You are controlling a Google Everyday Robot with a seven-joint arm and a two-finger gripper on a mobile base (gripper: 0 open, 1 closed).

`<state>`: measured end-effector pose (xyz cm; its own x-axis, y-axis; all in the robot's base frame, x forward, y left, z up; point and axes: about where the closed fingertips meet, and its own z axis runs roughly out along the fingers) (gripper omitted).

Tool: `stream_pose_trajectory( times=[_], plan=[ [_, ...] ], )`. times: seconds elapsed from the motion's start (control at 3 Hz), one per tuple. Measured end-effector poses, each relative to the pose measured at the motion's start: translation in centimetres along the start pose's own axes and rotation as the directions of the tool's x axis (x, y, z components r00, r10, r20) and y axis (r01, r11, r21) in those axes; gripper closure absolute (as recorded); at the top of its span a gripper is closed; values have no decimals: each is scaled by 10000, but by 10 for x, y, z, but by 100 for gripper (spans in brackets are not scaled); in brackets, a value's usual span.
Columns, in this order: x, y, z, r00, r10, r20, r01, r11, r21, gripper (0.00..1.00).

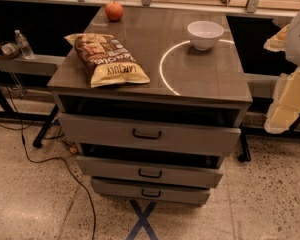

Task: Open middle drawer

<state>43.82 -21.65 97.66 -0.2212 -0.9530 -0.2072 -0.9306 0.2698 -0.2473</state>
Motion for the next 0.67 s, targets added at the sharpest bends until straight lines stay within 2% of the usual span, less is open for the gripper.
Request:
stream_pose_trajectory(
  times=[0.33,0.67],
  plan=[
    [0,0,0,10000,0,1,0,10000,2,0],
    [6,12,16,10000,6,-76,-8,9998,-192,0]
  ],
)
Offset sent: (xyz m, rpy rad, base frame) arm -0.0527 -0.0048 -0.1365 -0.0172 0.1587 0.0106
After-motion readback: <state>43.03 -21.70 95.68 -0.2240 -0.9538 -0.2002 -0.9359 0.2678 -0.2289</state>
